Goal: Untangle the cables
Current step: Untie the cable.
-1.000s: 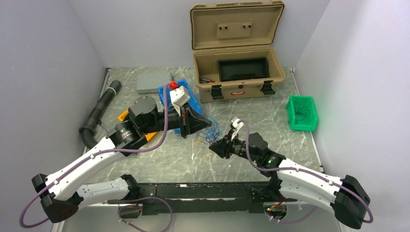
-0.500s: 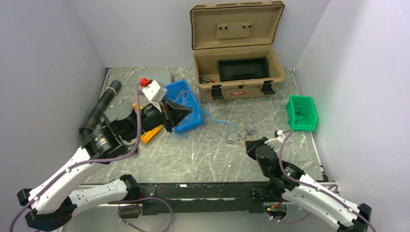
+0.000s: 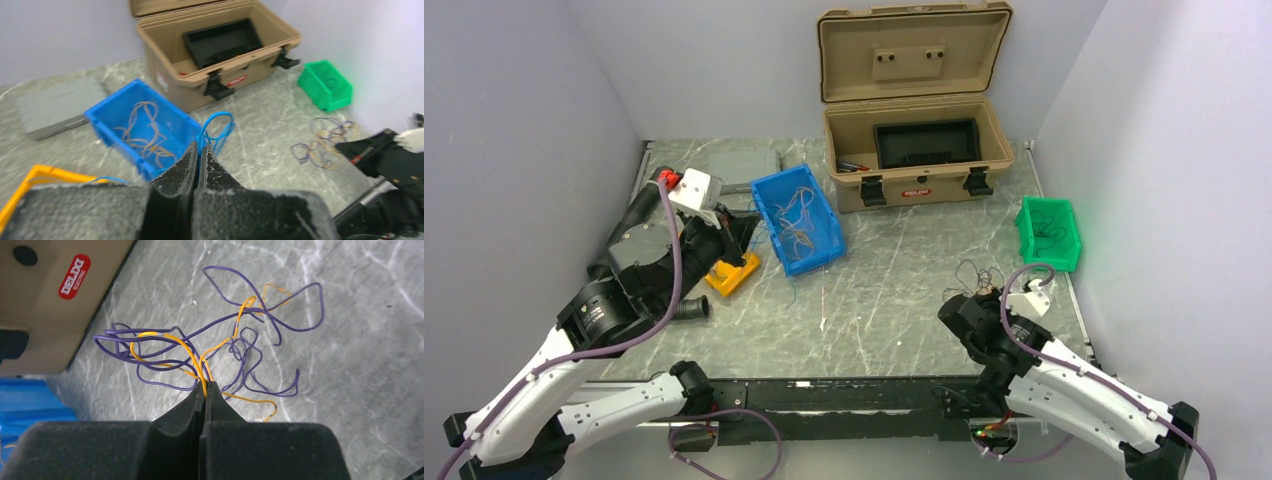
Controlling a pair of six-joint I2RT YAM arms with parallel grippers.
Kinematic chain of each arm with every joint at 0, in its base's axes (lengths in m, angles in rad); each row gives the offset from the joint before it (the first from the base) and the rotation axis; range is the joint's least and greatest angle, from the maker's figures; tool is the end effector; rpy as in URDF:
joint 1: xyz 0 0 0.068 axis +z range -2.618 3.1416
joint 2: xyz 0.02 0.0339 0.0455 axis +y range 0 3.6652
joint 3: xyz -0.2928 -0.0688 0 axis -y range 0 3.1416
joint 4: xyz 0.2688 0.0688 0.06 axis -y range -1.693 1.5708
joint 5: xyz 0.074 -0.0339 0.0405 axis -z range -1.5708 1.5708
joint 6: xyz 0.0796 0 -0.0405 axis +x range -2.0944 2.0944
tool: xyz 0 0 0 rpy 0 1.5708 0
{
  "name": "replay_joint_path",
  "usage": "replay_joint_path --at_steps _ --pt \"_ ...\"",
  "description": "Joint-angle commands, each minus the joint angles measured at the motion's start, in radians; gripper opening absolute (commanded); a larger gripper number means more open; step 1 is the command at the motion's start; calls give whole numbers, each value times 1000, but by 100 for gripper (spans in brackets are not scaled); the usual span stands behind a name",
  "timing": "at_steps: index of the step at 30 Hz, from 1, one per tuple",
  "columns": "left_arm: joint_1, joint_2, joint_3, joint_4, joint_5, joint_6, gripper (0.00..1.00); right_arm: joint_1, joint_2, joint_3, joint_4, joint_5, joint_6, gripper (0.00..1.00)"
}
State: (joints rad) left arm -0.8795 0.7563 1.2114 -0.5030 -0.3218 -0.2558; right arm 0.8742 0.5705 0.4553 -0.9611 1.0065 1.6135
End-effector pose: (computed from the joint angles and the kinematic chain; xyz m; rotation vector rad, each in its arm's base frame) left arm 0.1287 -0.1160 0.4793 0.2604 1.6307 -0.6130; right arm 0.1176 0.0357 0.1977 1.0032 1.8031 0.1272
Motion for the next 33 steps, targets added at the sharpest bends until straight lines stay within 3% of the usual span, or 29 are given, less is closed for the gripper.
replay_joint_path --at_steps 1,4,9,11,20,22,25,27,29,33 --pt "3 4 72 -114 -195 31 0 2 37 67 -180 101 142 0" --pt "5 -22 71 -109 -200 66 0 2 21 67 -124 96 29 0" --pt "5 -20 70 -69 -24 131 0 2 -68 38 192 0 -440 0" --pt "4 3 94 -102 -44 126 0 3 -111 24 293 -33 -547 0" --pt "23 95 108 -169 -190 121 0 2 -179 10 366 -67 -680 6" --pt "42 115 117 -188 -221 105 0 2 -165 19 364 -73 -691 15" --pt "88 130 133 -214 -241 91 0 1 -136 32 358 -75 -692 51" --pt "121 130 137 -221 -253 89 0 2 -117 36 369 -84 -712 66" --pt "158 130 138 -215 -259 97 0 2 -100 40 387 -99 -734 73" --pt "251 162 167 -209 -270 113 0 1 -74 32 490 -175 -837 76"
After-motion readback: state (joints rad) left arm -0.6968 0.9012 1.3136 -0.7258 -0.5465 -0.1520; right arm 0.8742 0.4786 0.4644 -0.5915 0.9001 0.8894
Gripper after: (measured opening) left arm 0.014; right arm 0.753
